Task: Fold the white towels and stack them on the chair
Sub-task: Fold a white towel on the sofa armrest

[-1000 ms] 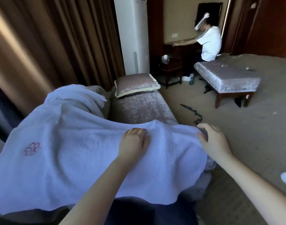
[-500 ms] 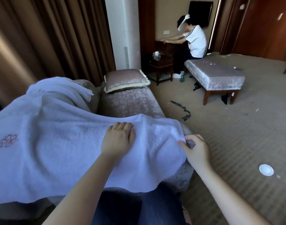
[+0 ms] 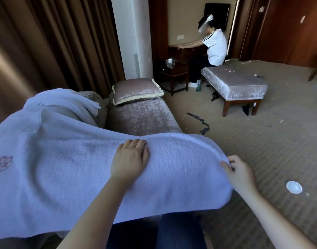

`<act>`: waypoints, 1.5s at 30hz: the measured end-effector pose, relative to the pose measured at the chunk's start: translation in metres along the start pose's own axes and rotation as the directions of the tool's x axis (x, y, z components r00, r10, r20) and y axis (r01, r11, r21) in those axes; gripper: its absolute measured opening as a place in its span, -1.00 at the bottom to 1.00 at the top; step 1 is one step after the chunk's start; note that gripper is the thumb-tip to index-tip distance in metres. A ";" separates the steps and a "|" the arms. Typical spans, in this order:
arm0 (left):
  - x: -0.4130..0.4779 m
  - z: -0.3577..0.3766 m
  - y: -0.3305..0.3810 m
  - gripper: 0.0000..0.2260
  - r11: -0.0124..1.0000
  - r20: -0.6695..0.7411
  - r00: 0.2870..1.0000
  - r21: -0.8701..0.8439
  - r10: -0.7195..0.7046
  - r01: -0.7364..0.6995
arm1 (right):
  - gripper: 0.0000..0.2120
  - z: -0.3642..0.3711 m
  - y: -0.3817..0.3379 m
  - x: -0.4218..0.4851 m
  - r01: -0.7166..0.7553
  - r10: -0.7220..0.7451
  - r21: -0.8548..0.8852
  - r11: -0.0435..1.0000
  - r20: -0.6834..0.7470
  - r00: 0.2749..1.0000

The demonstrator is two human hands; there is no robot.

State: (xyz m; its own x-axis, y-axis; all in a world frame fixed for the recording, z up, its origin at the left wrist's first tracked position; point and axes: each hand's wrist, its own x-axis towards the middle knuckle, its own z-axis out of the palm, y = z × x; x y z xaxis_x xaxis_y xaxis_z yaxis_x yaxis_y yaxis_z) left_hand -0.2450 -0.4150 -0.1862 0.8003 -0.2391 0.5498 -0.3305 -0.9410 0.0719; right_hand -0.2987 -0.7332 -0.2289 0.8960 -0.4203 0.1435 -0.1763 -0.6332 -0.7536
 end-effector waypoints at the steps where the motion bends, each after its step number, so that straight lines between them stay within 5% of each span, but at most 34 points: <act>1: 0.000 0.000 0.000 -0.66 1.000 -0.004 1.000 -0.001 0.004 -0.004 | -0.88 0.000 -0.002 0.004 0.000 0.000 0.004 1.000 -0.023 1.000; 6: 0.001 0.001 -0.003 -0.66 1.000 -0.029 1.000 -0.007 0.006 -0.006 | -0.71 0.006 -0.033 0.047 -0.025 0.025 0.057 0.998 -0.007 1.000; 10: 0.001 0.004 -0.003 -0.66 1.000 -0.040 0.999 -0.016 0.016 -0.016 | -0.83 0.013 -0.044 0.069 -0.035 0.035 0.099 0.994 -0.001 0.999; 15: 0.002 0.002 -0.002 -0.65 1.000 -0.018 1.000 -0.031 0.004 -0.004 | -0.91 0.018 -0.035 0.063 -0.036 0.035 -0.019 0.999 -0.039 0.999; 19: 0.000 -0.007 -0.004 -0.67 0.989 0.036 0.999 -0.150 -0.007 0.013 | -0.79 0.018 -0.054 0.053 0.119 -0.154 -0.203 0.972 -0.166 0.974; 21: 0.001 -0.019 -0.020 -0.67 0.981 0.022 0.999 -0.189 -0.026 0.029 | -0.81 0.027 -0.080 0.048 0.263 -0.297 -0.208 0.942 -0.158 0.942; 27: -0.024 -0.087 -0.151 -0.84 0.976 -0.117 0.973 0.074 -0.197 0.206 | -0.88 0.122 -0.212 0.007 0.682 -0.681 -0.047 0.730 0.032 0.732; 34: -0.114 -0.163 -0.270 -0.76 0.735 -0.137 0.755 0.174 -0.641 0.656 | -0.80 0.259 -0.357 -0.058 0.851 -0.861 0.165 0.499 0.208 0.465; 40: -0.150 -0.173 -0.296 -0.82 0.675 -0.139 0.696 0.170 -0.705 0.718 | -0.65 0.319 -0.427 -0.052 0.806 -0.791 0.166 0.569 0.377 0.481; 45: -0.154 -0.170 -0.306 -0.88 0.710 -0.119 0.716 0.096 -0.687 0.698 | -0.80 0.333 -0.451 -0.051 0.816 -0.848 0.236 0.528 0.193 0.493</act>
State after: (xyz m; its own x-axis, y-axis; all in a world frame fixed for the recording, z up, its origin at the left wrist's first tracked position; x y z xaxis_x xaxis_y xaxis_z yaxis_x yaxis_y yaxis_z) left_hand -0.3523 -0.0489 -0.1512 0.7409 0.5042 0.4436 0.3715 -0.8580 0.3547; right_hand -0.1293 -0.2102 -0.1098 0.6698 0.4555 0.5864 0.7344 -0.5234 -0.4322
